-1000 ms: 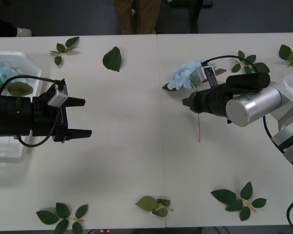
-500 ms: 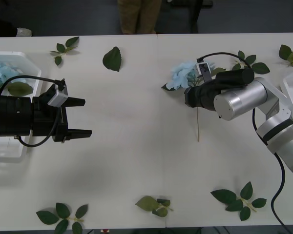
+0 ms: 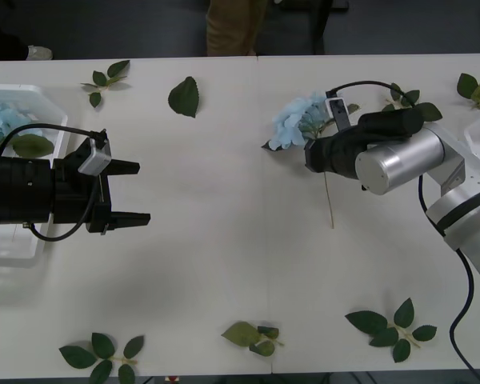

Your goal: Place the red flowers into the right box and the blue flowers into the left box. If a person shows an open palm, hand one flower to the person first, then continue sorting.

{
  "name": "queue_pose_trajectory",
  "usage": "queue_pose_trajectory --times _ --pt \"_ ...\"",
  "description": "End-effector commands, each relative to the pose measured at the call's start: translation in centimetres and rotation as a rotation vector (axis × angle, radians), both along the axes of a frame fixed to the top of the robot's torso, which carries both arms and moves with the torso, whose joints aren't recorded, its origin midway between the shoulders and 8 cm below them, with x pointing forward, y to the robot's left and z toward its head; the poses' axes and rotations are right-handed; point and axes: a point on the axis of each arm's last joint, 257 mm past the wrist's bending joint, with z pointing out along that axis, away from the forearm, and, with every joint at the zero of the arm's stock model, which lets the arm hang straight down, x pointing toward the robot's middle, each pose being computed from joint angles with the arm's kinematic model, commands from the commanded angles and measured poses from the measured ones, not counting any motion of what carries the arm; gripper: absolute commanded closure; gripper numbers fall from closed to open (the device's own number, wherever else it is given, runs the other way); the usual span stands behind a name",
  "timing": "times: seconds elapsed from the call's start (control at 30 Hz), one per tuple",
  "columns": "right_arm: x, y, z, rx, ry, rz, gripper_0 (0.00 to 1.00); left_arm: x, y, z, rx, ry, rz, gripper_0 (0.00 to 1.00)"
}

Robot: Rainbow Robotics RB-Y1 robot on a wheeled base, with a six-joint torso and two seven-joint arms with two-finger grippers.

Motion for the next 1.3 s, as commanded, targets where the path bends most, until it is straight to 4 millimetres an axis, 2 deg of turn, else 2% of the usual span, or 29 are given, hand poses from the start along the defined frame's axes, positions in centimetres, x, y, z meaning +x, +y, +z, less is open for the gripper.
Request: queue_pose_trajectory --times 0.03,0.2,0.4,0.5,0.53,0.6,0.67,0.73,0.83,0.9,1.07,1.1,1.2,1.3 --pt "0.4 -1.0 7.1 0.016 -0.066 0.025 1.0 -0.5 -0.7 0.0 -0.023 0.037 0.015 0.0" --pt "-1.6 -2.4 10.3 0.028 -0.066 0.051 1.0 -0.5 -0.7 0.0 -0.023 0.037 0.015 0.0" --pt "-3.2 -5.8 13.9 0.064 -0.085 0.021 1.0 -0.5 -0.7 0.0 -0.023 0.037 0.015 0.0" --pt "-3.7 -5.9 16.0 0.083 -0.131 0.026 1.0 -0.5 -0.7 0.0 -0.023 0.037 0.015 0.0" --pt "-3.7 -6.1 16.4 0.079 -0.14 0.024 1.0 -0.5 -0.7 0.0 -0.023 0.037 0.015 0.0" --pt "-4.2 -8.0 16.7 0.044 -0.138 -0.004 1.0 -0.5 -0.7 0.0 -0.023 0.037 0.015 0.0" --pt "-5.0 -10.2 16.8 0.005 -0.117 -0.031 1.0 -0.5 -0.7 0.0 -0.023 0.037 0.015 0.0" --pt "-6.1 -11.2 17.0 0.0 -0.094 -0.03 1.0 -0.5 -0.7 0.0 -0.023 0.037 0.015 0.0" --pt "-8.5 -9.2 17.4 0.063 -0.054 0.028 1.0 -0.5 -0.7 0.0 -0.023 0.037 0.015 0.0" --pt "-9.7 -6.7 18.0 0.116 -0.046 0.081 1.0 -0.5 -0.7 0.0 -0.023 0.037 0.015 0.0" --pt "-11.0 0.0 20.9 0.35 -0.081 0.2 1.0 -0.5 -0.7 0.0 -0.023 0.037 0.015 0.0" --pt "-11.2 0.7 21.2 0.376 -0.086 0.213 1.0 -0.5 -0.7 0.0 -0.023 0.037 0.015 0.0" --pt "-12.1 4.4 23.4 0.515 -0.128 0.302 1.0 -0.5 -0.7 0.0 -0.023 0.037 0.015 0.0" --pt "-12.6 6.5 25.0 0.575 -0.181 0.362 1.0 -0.5 -0.7 0.0 -0.023 0.037 0.015 0.0"
